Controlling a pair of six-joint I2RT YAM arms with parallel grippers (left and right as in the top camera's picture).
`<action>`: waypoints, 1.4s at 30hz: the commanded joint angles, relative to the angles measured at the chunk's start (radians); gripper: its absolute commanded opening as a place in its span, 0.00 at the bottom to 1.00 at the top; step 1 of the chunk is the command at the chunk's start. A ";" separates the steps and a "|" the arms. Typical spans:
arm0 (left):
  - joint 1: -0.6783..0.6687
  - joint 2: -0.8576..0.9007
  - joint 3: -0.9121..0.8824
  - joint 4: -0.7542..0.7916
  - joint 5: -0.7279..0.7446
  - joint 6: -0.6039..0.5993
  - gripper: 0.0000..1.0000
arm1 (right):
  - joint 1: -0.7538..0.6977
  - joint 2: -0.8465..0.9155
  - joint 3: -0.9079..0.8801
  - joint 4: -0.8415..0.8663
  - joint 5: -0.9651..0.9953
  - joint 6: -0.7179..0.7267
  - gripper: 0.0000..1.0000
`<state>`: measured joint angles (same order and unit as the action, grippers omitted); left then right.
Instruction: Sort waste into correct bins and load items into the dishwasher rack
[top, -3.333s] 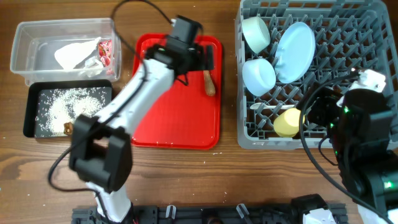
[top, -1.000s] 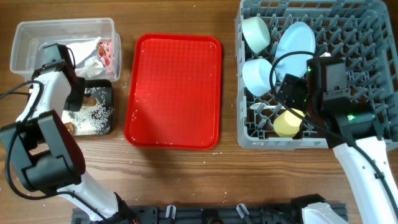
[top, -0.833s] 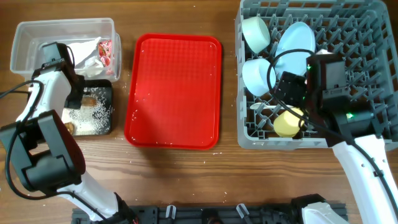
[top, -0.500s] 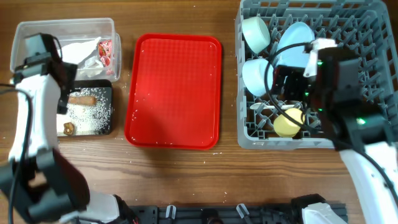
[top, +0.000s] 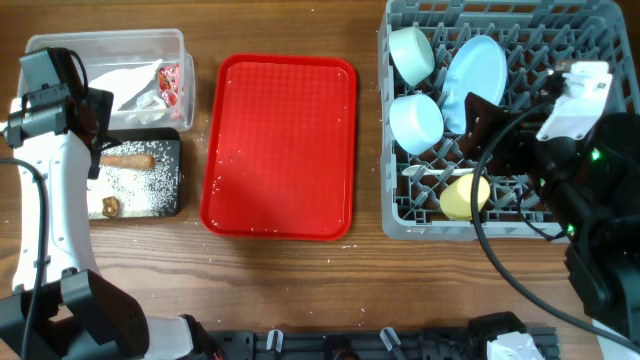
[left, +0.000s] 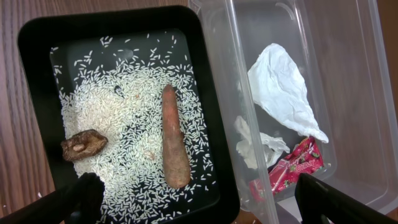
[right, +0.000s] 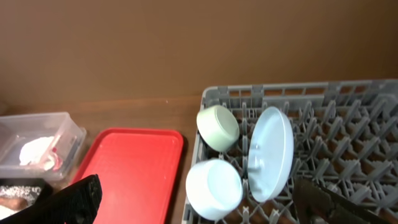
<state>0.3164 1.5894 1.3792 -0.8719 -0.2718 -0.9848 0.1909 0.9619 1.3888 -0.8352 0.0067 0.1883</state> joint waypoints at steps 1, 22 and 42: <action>0.003 0.004 0.007 -0.001 -0.006 0.012 1.00 | 0.000 0.023 0.009 -0.053 0.023 -0.005 1.00; 0.003 0.004 0.007 -0.001 -0.006 0.012 1.00 | -0.193 -0.669 -0.941 0.621 -0.042 -0.031 1.00; 0.003 0.004 0.007 -0.001 -0.006 0.012 1.00 | -0.203 -0.959 -1.384 0.842 -0.027 -0.042 0.99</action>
<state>0.3164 1.5898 1.3792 -0.8719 -0.2718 -0.9848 -0.0059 0.0200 0.0151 -0.0063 -0.0189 0.1692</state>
